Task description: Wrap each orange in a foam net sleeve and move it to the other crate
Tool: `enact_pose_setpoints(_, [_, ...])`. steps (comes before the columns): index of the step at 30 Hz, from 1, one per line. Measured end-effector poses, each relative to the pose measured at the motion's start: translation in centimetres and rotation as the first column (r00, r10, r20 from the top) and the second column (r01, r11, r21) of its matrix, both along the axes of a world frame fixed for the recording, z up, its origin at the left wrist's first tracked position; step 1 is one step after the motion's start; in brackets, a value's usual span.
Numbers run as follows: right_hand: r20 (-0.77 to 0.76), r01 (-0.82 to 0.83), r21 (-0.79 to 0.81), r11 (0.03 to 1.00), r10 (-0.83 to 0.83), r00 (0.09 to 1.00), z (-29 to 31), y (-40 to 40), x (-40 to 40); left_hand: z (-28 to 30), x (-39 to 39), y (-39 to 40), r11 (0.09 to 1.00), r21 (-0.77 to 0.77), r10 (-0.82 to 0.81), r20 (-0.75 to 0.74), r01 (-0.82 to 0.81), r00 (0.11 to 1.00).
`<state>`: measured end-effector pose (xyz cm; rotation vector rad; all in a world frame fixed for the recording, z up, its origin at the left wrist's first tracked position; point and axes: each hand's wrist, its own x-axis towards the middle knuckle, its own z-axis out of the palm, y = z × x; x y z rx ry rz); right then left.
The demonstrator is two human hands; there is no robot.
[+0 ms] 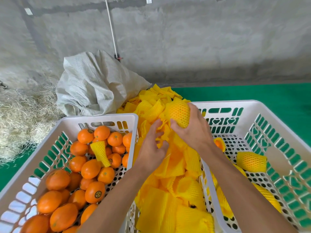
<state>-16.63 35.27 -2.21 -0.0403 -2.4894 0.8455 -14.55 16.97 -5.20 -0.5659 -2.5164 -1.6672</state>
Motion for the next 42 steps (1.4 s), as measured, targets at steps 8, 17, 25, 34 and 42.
enact_pose_setpoints(8, [0.099, 0.389, 0.136, 0.911, -0.403, 0.910, -3.8, 6.0, -0.8, -1.2, -0.4, -0.5, 0.957, -0.290, 0.016, 0.124, 0.021, 0.992])
enact_pose_setpoints(17, [0.498, 0.160, 0.375, 0.913, -0.343, 0.797, -8.8, 6.1, -1.0, -1.0, -0.5, -0.3, 0.887, -0.428, 0.001, 0.378, 0.173, 0.926])
enact_pose_setpoints(25, [0.180, 0.224, 0.389, 0.894, -0.313, 0.933, -3.4, 5.2, -1.3, 0.4, -0.9, -0.3, 0.972, -0.110, 0.211, 0.036, -0.206, 0.977])
enact_pose_setpoints(34, [-0.281, -0.193, 0.331, 0.924, 0.291, 0.914, 1.1, -1.8, 0.9, 1.2, -0.7, 0.3, 0.938, 0.218, 0.271, 0.023, -0.269, 0.962])
enact_pose_setpoints(42, [-0.077, -0.213, -0.238, 0.947, 0.200, 0.977, -0.1, -5.2, 1.4, 1.4, -0.7, 0.1, 0.960, 0.237, 0.160, -0.039, -0.147, 0.986])
